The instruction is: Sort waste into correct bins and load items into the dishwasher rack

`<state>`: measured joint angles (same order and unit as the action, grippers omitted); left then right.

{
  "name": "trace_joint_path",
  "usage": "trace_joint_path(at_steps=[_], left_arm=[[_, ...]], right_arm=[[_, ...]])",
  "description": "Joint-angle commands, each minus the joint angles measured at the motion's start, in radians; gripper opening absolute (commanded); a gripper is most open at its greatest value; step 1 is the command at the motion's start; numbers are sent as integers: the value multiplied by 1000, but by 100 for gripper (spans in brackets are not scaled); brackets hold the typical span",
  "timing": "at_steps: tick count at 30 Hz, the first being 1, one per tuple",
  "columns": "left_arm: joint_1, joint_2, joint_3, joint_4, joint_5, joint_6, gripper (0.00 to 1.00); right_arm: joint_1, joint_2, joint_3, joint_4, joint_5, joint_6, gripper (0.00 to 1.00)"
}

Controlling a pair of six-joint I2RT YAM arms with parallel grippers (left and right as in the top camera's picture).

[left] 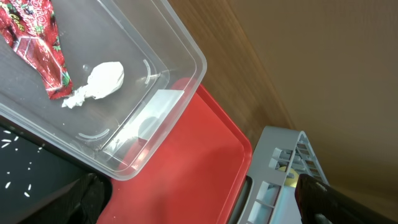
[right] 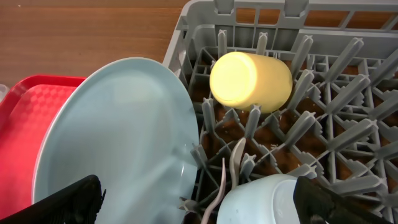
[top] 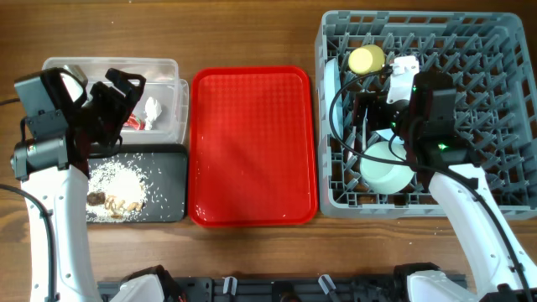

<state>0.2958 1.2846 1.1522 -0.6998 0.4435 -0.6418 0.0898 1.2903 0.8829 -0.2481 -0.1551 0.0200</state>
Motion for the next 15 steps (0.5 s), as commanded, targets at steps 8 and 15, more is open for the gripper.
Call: trace_joint_path(at_steps=[8,15], left_arm=[[6,-2,8,3,12,5,100],[6,-2,8,3,12,5,100]], right_arm=[[-3,-104,25,-10,17,-19,100],[-3,-271,24,-49,17,-20,100]])
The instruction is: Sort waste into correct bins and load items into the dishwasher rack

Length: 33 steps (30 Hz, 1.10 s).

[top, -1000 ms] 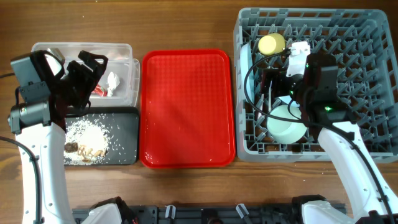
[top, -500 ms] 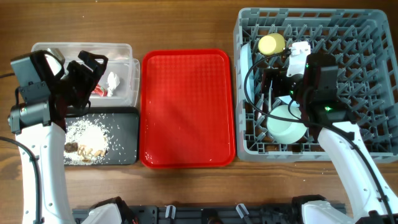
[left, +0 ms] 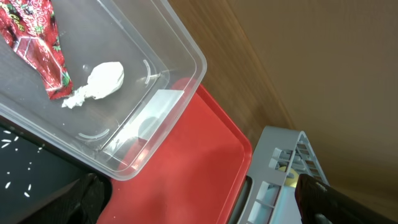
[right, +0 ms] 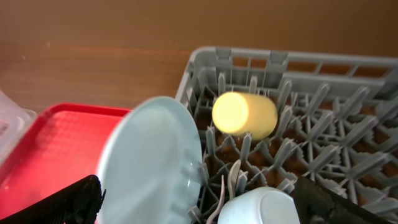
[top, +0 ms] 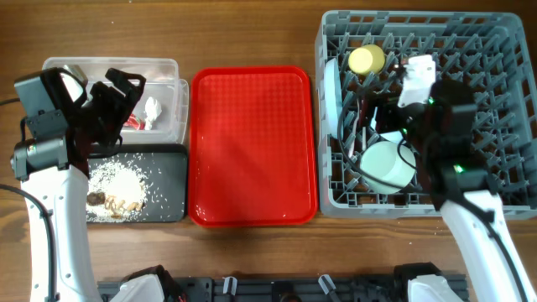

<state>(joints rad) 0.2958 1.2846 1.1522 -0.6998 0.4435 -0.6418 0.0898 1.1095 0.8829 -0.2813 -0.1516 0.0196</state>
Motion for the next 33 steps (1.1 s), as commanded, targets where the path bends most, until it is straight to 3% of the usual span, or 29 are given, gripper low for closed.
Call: trace_joint_path(at_steps=[1,8,16,22,29,33], left_arm=[[6,-2,8,3,12,5,100],[6,-2,8,3,12,5,100],[6,-2,8,3,12,5,100],[6,-2,8,3,12,5,100],[6,-2,8,3,12,5,100],[6,-2,8,3,12,5,100]], right_arm=[[-3,-121,23,-24,13,-19,100],[-3,-425,-62,-35,-58,-36,100],[16,-793,-294,-23,-59,-98,100],[54,-1055,-506,110,-59,-99,100],[64,-1104,-684,453,-59,-98,100],[64,-1107,-769,523,-59,-98,100]])
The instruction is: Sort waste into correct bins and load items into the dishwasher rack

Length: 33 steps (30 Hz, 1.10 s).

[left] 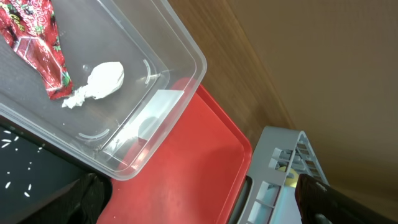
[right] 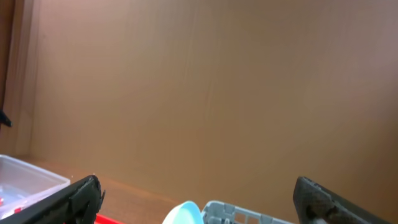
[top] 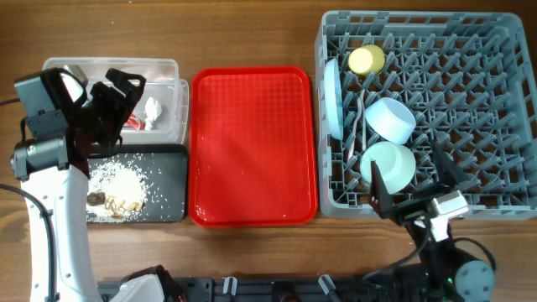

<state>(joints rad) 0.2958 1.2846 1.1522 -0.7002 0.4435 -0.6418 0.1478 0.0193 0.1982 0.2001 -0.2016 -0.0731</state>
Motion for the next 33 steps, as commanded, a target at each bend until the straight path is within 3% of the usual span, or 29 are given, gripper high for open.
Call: trace_joint_path(at_steps=[1,6,12,33], left_arm=[[6,-2,8,3,12,5,100],[6,-2,8,3,12,5,100],[6,-2,8,3,12,5,100],[6,-2,8,3,12,5,100]], right_arm=[[6,-16,-108,39,-9,-5,100],[6,-16,-196,33,-14,-3,100],[6,-16,-193,-182,-5,-27,100],[6,-16,-193,-186,2,-31,100]])
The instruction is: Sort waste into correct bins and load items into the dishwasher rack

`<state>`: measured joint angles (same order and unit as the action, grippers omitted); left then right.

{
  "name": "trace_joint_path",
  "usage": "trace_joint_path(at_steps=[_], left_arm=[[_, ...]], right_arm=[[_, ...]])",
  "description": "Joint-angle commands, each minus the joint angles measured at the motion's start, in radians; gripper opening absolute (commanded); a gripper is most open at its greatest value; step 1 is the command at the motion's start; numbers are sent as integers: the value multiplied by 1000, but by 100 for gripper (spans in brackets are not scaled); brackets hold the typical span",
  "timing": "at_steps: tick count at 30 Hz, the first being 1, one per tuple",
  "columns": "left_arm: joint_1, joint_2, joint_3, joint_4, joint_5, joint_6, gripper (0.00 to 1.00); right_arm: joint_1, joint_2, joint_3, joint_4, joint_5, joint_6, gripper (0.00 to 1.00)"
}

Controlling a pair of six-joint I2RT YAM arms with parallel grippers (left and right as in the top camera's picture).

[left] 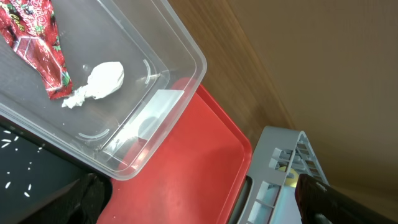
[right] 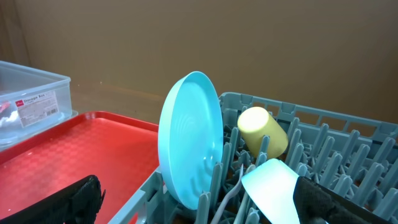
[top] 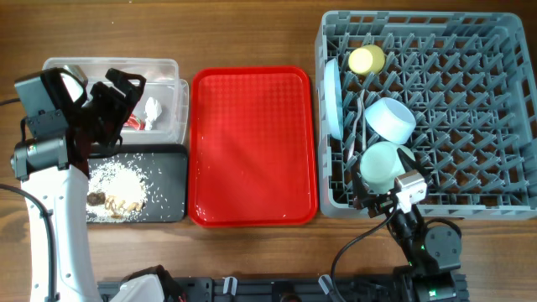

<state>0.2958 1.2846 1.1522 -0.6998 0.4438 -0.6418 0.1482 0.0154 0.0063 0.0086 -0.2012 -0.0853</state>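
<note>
The grey dishwasher rack (top: 503,109) holds an upright light-blue plate (top: 332,99), a yellow cup (top: 366,59) on its side, two pale bowls (top: 391,120) (top: 384,165) and a grey utensil (top: 357,126). My right gripper (right: 199,202) is open and empty, low at the rack's front edge, facing the plate (right: 189,149) and cup (right: 264,134). My left gripper (left: 199,205) is open and empty above the clear bin (left: 180,56), which holds a red wrapper (left: 37,43) and a white crumpled tissue (left: 102,79).
A bare red tray (top: 252,147) lies between the bins and the rack. In front of the clear bin, a black bin (top: 168,159) holds rice and food scraps. The right arm's base (top: 436,243) sits at the table's front edge.
The right wrist camera faced the brown wall; now it looks low across the rack from its front edge. The right arm is folded in closer to its base. The left arm has not moved.
My right gripper was open low over the rack, above a pale bowl beside the plate. It then stood higher over the rack, then off the rack at the table's front edge, and now rests low there. The left gripper stayed open above the clear bin throughout.
</note>
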Motion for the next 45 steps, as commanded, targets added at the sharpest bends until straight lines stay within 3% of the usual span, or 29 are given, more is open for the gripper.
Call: trace_joint_path(at_steps=[1,24,36,45], left_arm=[[6,-2,8,3,11,5,100],[-6,-18,-42,7,4,5,100],[-8,-409,-405,13,-47,5,100],[-16,-652,-579,-9,-71,5,100]], right_arm=[[6,-12,-1,6,1,-19,100],[6,-12,-1,6,1,-19,100],[6,-12,-1,6,1,-19,100],[6,-12,-1,6,1,-19,100]])
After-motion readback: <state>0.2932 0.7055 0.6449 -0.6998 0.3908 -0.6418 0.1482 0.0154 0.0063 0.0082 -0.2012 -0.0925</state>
